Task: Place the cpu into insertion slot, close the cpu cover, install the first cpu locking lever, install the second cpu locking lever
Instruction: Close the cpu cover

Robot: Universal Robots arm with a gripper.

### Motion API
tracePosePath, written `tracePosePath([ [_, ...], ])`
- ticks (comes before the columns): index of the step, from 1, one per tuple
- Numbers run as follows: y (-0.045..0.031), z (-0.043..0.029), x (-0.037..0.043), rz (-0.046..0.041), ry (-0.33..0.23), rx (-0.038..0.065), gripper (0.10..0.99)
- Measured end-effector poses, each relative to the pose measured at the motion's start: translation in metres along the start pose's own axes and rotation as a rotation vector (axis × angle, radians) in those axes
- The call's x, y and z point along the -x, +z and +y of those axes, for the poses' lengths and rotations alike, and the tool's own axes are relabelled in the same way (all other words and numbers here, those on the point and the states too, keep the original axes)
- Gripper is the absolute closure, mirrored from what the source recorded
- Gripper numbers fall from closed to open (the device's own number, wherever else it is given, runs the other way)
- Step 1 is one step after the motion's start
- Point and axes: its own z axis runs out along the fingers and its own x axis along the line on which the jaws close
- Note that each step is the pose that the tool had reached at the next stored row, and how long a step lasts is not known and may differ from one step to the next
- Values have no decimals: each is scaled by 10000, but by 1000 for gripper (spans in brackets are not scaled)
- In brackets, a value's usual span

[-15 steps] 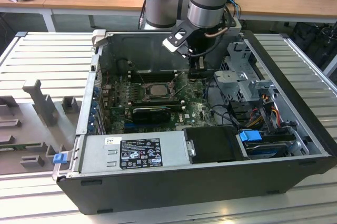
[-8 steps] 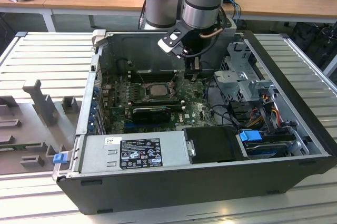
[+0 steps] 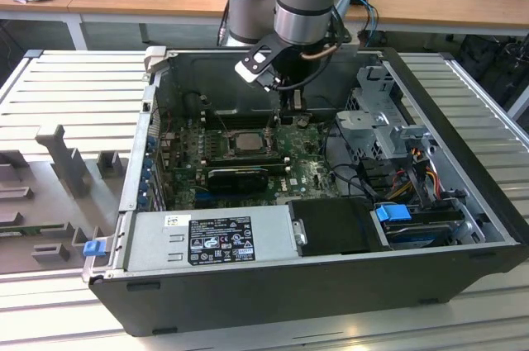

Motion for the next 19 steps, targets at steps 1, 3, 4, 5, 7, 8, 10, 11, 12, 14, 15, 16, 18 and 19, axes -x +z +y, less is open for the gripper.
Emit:
tracePosePath([
  [1, 0, -25, 0, 1, 1, 1, 980],
  [3, 0, -76, 1, 0, 0, 0, 980],
  [4, 0, -103, 1, 1, -1, 0, 980],
  [5, 0, -129, 1, 0, 1, 1, 980],
  [7, 1, -173, 1, 0, 1, 0, 980],
  [8, 1, -201, 2, -1, -1, 0, 980],
  [10, 34, -263, 4, 1, -1, -2, 980],
  [11, 117, -278, 23, 2, -131, -17, 980],
  [12, 156, -312, 35, 7, -434, -73, 980],
  [14, 162, -362, 36, 8, -430, -84, 980],
  [15, 166, -400, 36, 8, -429, -91, 980],
  [16, 167, -438, 37, 7, -431, -95, 980],
  [18, 170, -511, 37, 9, -428, -97, 980],
  [19, 170, -524, 37, 8, -429, -97, 980],
])
